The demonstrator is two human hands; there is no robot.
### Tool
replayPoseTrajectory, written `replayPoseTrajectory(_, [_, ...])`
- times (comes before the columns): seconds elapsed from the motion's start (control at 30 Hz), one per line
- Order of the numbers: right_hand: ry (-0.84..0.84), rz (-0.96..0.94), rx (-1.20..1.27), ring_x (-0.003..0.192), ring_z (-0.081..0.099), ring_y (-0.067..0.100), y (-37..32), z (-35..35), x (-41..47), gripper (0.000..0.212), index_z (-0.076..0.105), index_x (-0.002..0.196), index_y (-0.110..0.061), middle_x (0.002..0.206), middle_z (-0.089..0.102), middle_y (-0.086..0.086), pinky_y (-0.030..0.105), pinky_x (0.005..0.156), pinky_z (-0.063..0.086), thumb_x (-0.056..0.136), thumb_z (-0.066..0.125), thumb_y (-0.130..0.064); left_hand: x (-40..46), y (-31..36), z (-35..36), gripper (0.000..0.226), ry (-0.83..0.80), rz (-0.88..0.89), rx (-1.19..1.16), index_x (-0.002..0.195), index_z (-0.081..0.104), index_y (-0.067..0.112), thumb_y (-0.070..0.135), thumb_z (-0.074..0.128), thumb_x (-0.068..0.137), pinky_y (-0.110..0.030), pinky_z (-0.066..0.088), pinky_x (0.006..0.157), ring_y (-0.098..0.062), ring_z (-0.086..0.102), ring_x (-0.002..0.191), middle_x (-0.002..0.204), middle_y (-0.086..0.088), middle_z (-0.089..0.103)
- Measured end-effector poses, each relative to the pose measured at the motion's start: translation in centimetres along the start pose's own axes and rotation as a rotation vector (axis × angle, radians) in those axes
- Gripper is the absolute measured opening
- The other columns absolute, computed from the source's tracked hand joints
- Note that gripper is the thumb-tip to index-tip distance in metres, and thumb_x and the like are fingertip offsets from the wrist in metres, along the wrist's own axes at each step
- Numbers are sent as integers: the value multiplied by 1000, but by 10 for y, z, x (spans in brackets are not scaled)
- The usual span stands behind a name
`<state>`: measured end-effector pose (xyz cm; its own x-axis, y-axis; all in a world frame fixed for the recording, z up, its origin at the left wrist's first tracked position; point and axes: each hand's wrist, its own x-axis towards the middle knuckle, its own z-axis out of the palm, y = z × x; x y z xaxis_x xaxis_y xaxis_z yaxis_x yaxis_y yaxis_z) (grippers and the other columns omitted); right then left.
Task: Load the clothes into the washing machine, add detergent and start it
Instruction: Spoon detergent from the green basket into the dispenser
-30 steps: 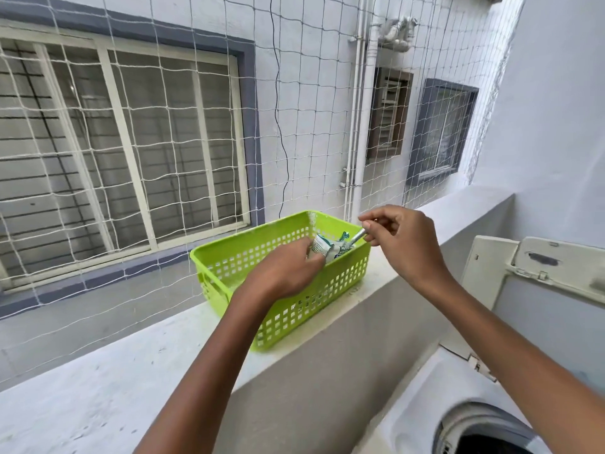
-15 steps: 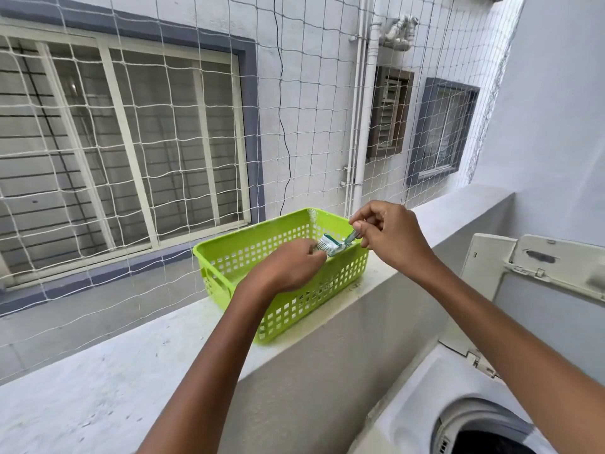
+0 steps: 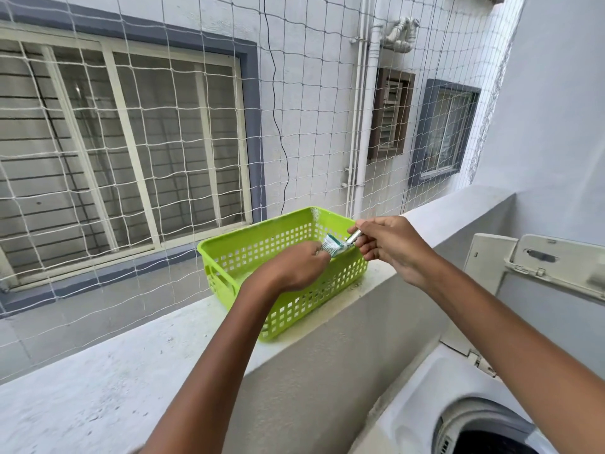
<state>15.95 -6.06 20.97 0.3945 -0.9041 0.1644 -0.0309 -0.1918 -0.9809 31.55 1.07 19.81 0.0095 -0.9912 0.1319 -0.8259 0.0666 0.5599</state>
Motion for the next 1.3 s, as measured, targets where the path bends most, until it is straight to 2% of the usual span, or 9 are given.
replayPoseTrajectory(0.07, [-8, 17, 30, 41, 49, 8, 0, 3, 0, 26, 63, 80, -2, 60, 54, 9, 16, 42, 43, 98, 48, -13, 2, -1, -2, 29, 4, 5, -11, 68, 38, 16, 16, 34, 97, -32, 30, 65, -18, 36, 68, 68, 0, 39])
replayPoseTrajectory(0.17, [27, 19, 73, 39, 50, 8, 0, 5, -1, 27, 62, 78, -2, 58, 55, 9, 16, 41, 44, 98, 47, -12, 4, -2, -1, 33, -3, 9, -7, 65, 32, 18, 16, 34, 98, -33, 30, 65, -18, 34, 68, 67, -1, 36])
replayPoseTrajectory(0.4, [111, 55, 271, 38, 53, 8, 5, 0, -1, 27, 61, 78, -1, 48, 59, 3, 16, 40, 45, 98, 44, -9, 3, -5, 1, 32, 11, 19, -3, 67, 33, 17, 19, 33, 98, -32, 29, 64, -17, 35, 68, 69, -2, 38])
replayPoseTrajectory(0.53, [172, 33, 333, 37, 53, 7, 7, -6, -3, 27, 60, 79, -1, 44, 58, -1, 15, 40, 44, 98, 43, -8, 4, -7, 0, 25, 4, 25, -13, 75, 40, 13, 21, 33, 98, -33, 30, 66, -17, 37, 70, 74, -5, 42])
replayPoseTrajectory(0.67, [236, -23, 359, 38, 52, 5, 5, -12, -8, 26, 60, 80, 0, 43, 57, -1, 14, 40, 44, 97, 43, -7, 4, -6, 0, 24, -8, 25, -9, 78, 42, 12, 21, 32, 98, -33, 29, 65, -18, 35, 68, 75, -7, 40])
replayPoseTrajectory(0.83, [292, -69, 369, 39, 53, 6, 2, -17, -11, 23, 61, 80, -2, 45, 57, -1, 15, 41, 45, 96, 45, -6, 3, -5, 0, 28, -9, 14, -17, 71, 35, 17, 20, 33, 99, -32, 27, 65, -17, 32, 68, 71, -4, 37])
replayPoseTrajectory(1.13, [357, -51, 414, 38, 53, 6, 6, -20, -14, 24, 61, 74, -4, 43, 57, -2, 15, 41, 46, 94, 47, -6, 3, -6, 0, 26, -15, 17, -36, 75, 39, 15, 23, 33, 99, -32, 27, 65, -17, 33, 67, 70, -3, 37])
replayPoseTrajectory(1.3, [332, -70, 425, 42, 56, 8, 9, -21, -17, 24, 61, 76, -4, 46, 59, -1, 16, 45, 49, 95, 48, -9, 3, -6, -1, 30, -19, 13, -43, 70, 36, 17, 23, 32, 100, -32, 26, 64, -17, 32, 65, 69, -1, 36])
